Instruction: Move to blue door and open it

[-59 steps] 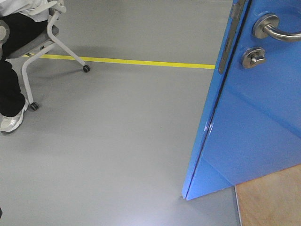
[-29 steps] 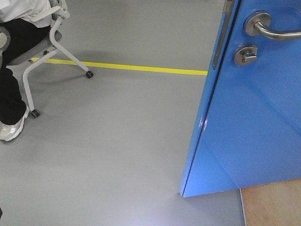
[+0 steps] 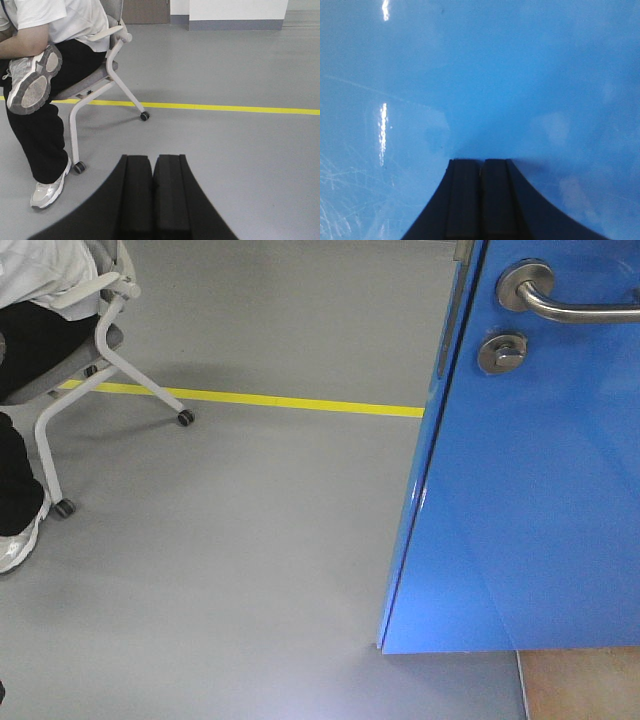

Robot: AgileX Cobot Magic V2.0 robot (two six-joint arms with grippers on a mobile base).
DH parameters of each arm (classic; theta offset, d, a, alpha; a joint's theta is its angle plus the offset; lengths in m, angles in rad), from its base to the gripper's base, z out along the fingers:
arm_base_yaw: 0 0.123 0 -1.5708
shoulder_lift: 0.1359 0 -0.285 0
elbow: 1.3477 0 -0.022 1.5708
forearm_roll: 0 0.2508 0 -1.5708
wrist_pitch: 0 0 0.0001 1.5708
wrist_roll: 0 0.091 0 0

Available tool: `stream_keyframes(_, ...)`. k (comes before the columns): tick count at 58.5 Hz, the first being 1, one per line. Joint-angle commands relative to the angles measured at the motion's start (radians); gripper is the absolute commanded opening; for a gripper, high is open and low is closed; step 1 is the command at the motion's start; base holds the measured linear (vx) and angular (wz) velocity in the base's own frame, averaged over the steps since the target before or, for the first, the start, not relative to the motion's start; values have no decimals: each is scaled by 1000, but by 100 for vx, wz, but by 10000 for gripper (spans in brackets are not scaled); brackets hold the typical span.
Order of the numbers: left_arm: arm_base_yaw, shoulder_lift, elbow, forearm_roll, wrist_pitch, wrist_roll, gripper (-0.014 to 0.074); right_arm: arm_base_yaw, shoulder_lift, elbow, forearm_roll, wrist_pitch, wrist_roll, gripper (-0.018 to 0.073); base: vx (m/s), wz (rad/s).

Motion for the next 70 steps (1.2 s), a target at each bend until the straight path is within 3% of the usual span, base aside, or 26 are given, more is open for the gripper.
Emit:
stream_keyframes(1,-1,-17,-32,1,-80,-4,71,2,-22,-33,17,-44,-7,-4,26,0)
stream_keyframes(70,-1,-17,-32,1,-80,-4,71,2,-15,-33,17,-44,-7,-4,22,-2)
